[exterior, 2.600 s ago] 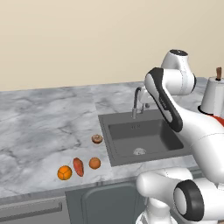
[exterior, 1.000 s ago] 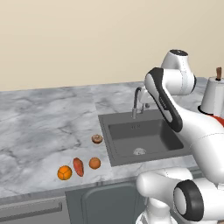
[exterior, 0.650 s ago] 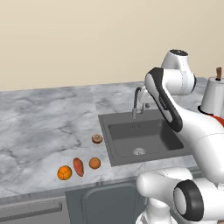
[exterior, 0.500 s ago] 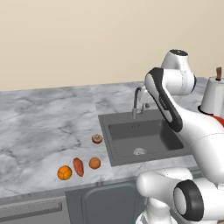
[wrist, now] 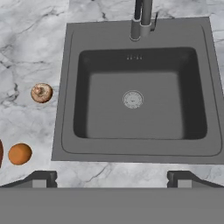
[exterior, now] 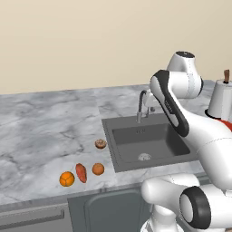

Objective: There is a mixed pile of frozen fruits and vegetables on the counter. Locate all the frozen vegetables and place the items in a bowl on the counter. Take all the frozen fruits and defrost them in a running sink.

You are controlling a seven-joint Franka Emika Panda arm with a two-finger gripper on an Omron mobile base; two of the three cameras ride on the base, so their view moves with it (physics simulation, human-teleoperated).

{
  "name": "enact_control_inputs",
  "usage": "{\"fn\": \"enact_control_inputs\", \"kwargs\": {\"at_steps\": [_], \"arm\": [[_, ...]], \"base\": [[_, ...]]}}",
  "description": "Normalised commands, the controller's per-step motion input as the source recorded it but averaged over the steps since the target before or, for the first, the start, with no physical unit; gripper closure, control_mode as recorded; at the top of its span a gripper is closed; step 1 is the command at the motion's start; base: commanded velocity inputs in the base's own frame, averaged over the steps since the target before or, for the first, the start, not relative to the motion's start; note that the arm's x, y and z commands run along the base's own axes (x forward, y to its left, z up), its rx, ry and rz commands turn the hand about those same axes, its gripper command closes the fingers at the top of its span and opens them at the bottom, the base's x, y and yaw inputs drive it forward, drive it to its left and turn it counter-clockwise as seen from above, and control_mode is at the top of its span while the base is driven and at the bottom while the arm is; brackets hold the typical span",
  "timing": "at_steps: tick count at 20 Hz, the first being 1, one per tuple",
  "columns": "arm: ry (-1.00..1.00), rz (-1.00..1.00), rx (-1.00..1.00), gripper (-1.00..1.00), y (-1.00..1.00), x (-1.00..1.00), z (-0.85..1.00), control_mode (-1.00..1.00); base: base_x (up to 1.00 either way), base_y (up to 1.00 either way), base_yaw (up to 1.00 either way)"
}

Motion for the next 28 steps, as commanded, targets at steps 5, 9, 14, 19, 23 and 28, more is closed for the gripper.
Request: {"fn": "enact_control_inputs", "kwargs": {"at_steps": [5,9,14,19,23,28], "arm": [[0.00,0.00,0.00,-1.00,0.00,0.00,0.00,-1.00],[0.00,0.00,0.00,-1.00,0.00,0.00,0.00,-1.00],[0.00,0.00,0.00,-1.00,0.00,0.00,0.00,-1.00],[0.00,0.00,0.00,-1.00,0.00,0.00,0.00,-1.00],[0.00,0.00,0.00,-1.00,0.00,0.00,0.00,-1.00],[0.00,0.00,0.00,-1.00,0.00,0.00,0.00,-1.00]], "base": [[0.00,0.00,0.00],[0.00,0.00,0.00],[0.00,0.00,0.00],[0.00,0.00,0.00],[0.00,0.00,0.00],[0.00,0.00,0.00]]}}
